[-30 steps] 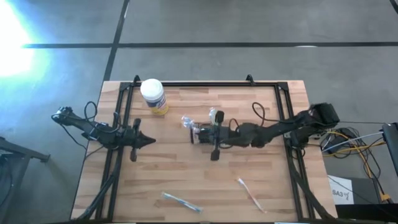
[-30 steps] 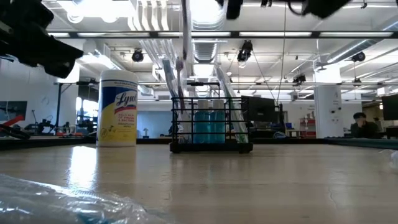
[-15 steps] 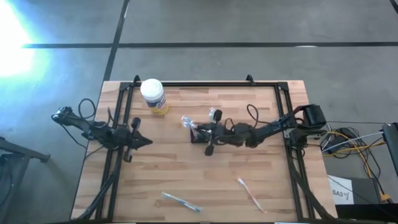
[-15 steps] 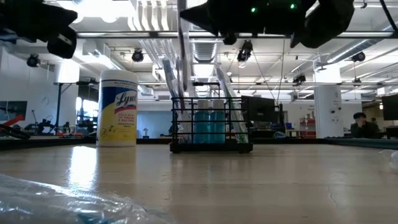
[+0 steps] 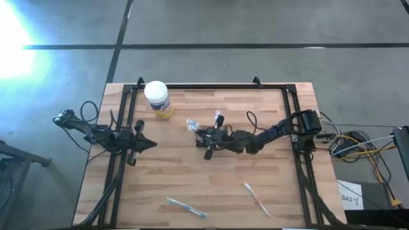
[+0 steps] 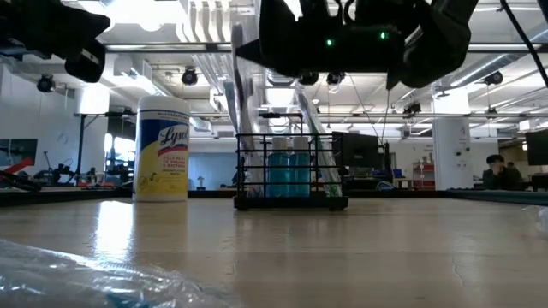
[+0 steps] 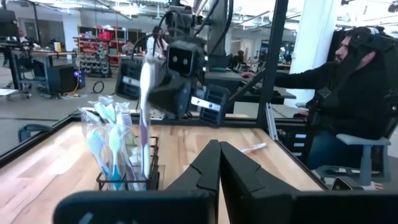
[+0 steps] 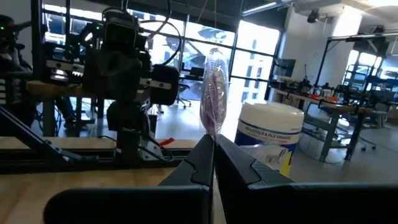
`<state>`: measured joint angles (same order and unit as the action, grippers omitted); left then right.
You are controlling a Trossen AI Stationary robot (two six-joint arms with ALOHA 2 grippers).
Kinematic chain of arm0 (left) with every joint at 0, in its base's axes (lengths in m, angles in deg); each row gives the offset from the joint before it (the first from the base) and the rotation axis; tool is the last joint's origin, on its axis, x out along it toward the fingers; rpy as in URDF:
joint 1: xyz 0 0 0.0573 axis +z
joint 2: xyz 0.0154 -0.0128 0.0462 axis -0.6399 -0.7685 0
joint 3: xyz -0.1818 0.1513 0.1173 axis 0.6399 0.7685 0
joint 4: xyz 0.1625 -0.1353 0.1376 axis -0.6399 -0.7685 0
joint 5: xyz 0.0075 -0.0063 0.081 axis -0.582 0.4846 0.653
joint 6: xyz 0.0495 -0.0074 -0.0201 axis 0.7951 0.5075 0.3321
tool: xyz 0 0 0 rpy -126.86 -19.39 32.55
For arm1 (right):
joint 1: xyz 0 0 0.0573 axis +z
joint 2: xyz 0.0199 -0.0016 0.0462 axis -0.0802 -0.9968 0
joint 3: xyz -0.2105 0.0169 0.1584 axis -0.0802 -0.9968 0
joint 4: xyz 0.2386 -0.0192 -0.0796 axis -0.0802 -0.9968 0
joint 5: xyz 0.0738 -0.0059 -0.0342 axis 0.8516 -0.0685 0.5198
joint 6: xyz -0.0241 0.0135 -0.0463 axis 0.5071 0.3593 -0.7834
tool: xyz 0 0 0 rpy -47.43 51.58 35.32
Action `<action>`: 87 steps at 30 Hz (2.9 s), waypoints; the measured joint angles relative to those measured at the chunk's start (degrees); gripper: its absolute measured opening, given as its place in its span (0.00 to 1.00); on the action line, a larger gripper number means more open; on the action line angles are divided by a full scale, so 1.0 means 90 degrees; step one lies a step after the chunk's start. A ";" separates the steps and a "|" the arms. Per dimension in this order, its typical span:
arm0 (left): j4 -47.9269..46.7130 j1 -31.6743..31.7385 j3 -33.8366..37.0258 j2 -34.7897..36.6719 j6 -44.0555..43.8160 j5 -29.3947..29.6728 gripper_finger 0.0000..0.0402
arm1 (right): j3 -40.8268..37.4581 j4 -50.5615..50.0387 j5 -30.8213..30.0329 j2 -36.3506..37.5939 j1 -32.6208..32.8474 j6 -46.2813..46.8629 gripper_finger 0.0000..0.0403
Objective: Pick & Place toothbrushing station
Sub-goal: Put the purple toothbrush into the black mesh organizer, then put the orange toothbrush into the black mesh organizer
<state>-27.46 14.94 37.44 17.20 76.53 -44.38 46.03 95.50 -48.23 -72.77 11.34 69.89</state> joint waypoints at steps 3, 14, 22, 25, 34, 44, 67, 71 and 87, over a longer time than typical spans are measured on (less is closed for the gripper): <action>0.0000 0.0000 0.0000 0.0000 0.0000 0.0000 0.03 | -0.0069 0.0298 -0.0122 -0.0297 0.0005 0.0025 0.02; 0.0002 0.0000 0.0000 0.0002 0.0000 -0.0002 0.03 | -0.0115 0.1042 -0.0160 -0.1118 -0.0007 0.0198 0.02; 0.0002 0.0000 0.0000 0.0002 -0.0001 -0.0002 0.03 | -0.0158 0.0526 -0.0300 -0.1127 -0.0002 0.0416 0.02; 0.0002 0.0000 0.0000 0.0002 -0.0010 -0.0002 0.03 | -0.0158 0.0319 -0.0304 -0.1126 -0.0002 0.0612 0.02; 0.0002 0.0000 0.0002 0.0002 -0.0092 -0.0005 0.03 | -0.0158 0.0106 -0.0331 -0.1122 -0.0002 0.0803 0.02; 0.0002 0.0000 0.0005 0.0002 -0.0092 -0.0005 0.03 | -0.0166 -0.0176 -0.0267 -0.0725 0.0018 0.0905 0.02; -0.0061 0.0000 0.0007 0.0000 -0.0090 -0.0006 0.03 | -0.0166 -0.4299 -0.0199 0.2108 0.0425 0.1854 0.21; -0.0068 0.0000 0.0007 0.0000 -0.0090 -0.0007 0.03 | -0.0168 -0.4932 -0.0199 0.2688 0.0778 0.1866 0.20; -0.0136 0.0000 0.0007 -0.0005 -0.0090 -0.0005 0.03 | -0.0262 -0.5553 -0.0211 0.4449 0.2623 0.1446 0.13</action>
<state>-28.68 14.94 37.50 17.16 75.72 -44.42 43.67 45.52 -50.13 -32.73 34.94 82.90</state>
